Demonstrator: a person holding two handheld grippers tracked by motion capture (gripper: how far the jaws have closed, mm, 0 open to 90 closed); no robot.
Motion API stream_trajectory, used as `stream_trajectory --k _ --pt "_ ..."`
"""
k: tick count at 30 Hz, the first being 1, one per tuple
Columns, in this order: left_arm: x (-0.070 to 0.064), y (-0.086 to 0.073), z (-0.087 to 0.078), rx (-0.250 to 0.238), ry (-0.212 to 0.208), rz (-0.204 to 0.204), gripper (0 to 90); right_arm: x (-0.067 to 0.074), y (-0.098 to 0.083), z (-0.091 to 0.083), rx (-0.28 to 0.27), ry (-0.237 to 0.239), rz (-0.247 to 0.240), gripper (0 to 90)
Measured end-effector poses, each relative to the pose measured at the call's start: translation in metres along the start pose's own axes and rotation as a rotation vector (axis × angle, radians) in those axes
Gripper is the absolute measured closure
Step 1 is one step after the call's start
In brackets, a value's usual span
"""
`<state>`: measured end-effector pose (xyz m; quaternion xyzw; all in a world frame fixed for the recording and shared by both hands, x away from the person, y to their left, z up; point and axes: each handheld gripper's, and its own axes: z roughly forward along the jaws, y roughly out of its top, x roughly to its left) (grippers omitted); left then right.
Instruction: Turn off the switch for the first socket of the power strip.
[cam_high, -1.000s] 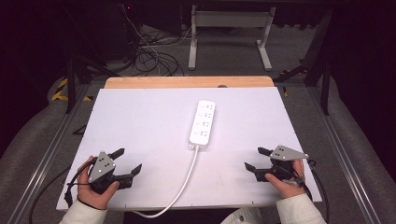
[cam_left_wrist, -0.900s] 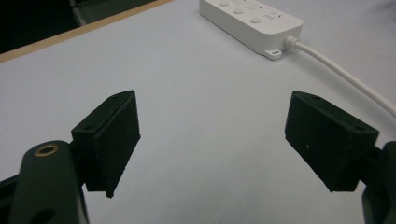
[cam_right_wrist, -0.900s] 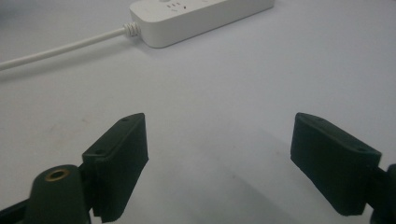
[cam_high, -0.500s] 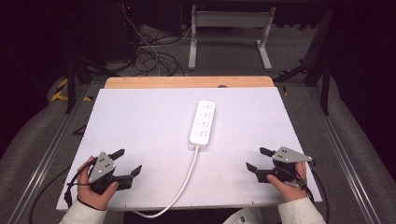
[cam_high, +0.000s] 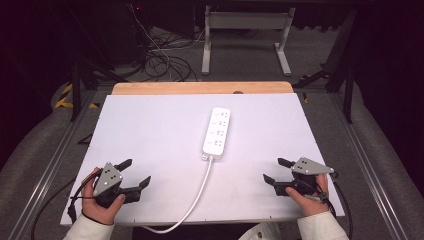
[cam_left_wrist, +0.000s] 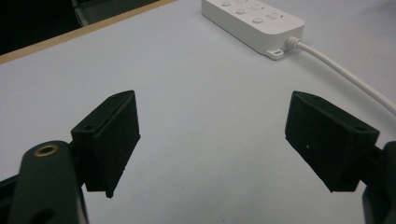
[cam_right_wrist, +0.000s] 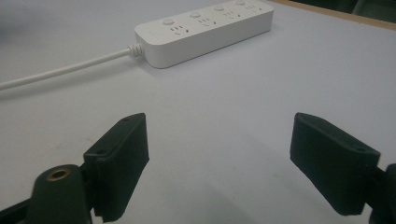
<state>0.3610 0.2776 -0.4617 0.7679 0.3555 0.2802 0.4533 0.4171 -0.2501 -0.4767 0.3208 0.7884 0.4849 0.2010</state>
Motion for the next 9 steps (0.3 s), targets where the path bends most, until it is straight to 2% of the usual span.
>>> stream_trajectory --k 9 --pt "0.0002 -0.0005 0.0014 0.004 0.004 0.002 17.0 -0.0003 0.0003 0.0 -0.005 0.006 0.002 19.6"
